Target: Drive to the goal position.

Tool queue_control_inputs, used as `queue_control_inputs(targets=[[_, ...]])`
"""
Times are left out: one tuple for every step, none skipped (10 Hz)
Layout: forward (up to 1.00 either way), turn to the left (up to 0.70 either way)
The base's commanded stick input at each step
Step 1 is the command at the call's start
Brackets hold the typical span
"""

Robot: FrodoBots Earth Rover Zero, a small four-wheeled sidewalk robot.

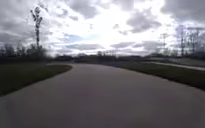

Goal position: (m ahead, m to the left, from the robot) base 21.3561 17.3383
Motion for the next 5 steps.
queue_control_inputs(targets=[[0.99,0.16],[0.99,0.03],[0.99,0.02],[0.99,0.02],[0.99,0.02]])
